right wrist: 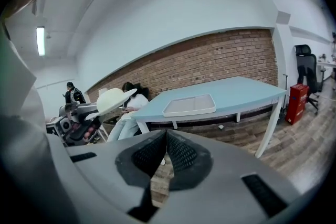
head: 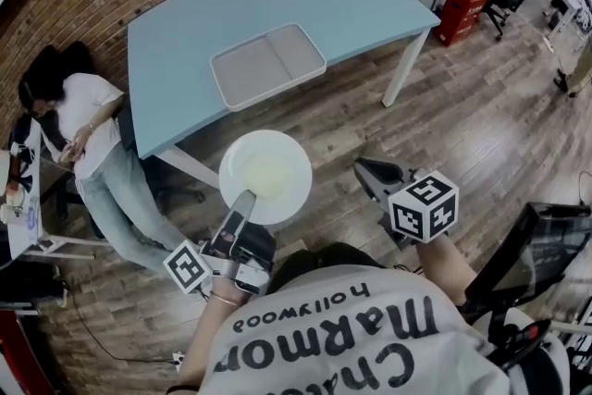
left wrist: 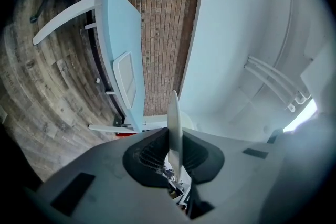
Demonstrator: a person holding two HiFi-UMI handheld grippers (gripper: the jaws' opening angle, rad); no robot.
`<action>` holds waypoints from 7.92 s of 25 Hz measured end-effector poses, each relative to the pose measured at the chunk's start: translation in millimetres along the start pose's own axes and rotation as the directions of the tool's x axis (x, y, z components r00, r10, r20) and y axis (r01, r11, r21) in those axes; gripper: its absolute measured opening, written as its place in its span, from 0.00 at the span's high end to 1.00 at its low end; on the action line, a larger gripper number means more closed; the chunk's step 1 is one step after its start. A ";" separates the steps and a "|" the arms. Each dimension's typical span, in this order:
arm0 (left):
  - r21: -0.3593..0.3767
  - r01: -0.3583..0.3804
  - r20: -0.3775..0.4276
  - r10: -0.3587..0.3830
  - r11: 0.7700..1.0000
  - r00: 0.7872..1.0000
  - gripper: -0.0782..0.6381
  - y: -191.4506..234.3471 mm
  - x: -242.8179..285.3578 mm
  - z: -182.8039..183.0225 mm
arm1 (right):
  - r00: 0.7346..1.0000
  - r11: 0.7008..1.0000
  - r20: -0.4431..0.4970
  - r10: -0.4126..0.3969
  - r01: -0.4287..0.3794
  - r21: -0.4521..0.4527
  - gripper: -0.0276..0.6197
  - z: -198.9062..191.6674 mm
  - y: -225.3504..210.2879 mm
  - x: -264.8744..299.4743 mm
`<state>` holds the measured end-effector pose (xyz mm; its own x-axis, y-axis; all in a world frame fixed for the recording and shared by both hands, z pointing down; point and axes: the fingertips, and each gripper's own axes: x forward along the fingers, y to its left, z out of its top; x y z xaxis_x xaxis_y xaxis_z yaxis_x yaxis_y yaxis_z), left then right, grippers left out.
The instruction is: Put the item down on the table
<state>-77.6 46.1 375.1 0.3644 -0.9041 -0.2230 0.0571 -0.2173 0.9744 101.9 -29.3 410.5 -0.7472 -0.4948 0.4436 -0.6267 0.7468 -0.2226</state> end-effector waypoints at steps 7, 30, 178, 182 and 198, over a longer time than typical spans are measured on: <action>-0.013 -0.004 -0.008 0.004 1.000 1.000 0.85 1.7 6.2 7.0 | 1.000 1.000 -0.003 -0.009 0.009 0.018 0.94 -1.1 -0.8 6.5; -0.070 -0.027 -0.067 0.023 0.997 0.997 0.85 35.0 119.7 164.5 | 0.989 0.988 0.033 -0.142 0.140 0.066 0.94 91.6 -55.7 121.8; 0.698 -0.607 0.266 0.650 0.380 0.712 0.78 161.3 311.9 205.7 | 0.988 0.989 -0.030 0.149 -0.149 0.006 0.94 190.2 -270.5 245.3; 0.733 -0.565 0.263 0.608 0.378 0.749 0.84 133.8 304.0 225.2 | 0.985 0.986 0.030 0.168 -0.167 -0.011 0.94 209.8 -235.7 247.1; 0.773 -0.489 0.229 0.542 0.404 0.808 0.85 86.9 239.0 275.8 | 0.993 0.991 0.044 0.111 -0.107 -0.082 0.94 209.4 -133.9 272.4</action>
<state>-241.8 -290.4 398.8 0.1130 -0.9330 0.3418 -0.8739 0.0704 0.4810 -64.0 -357.2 379.4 -0.8212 -0.4281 0.3774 -0.5229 0.8294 -0.1969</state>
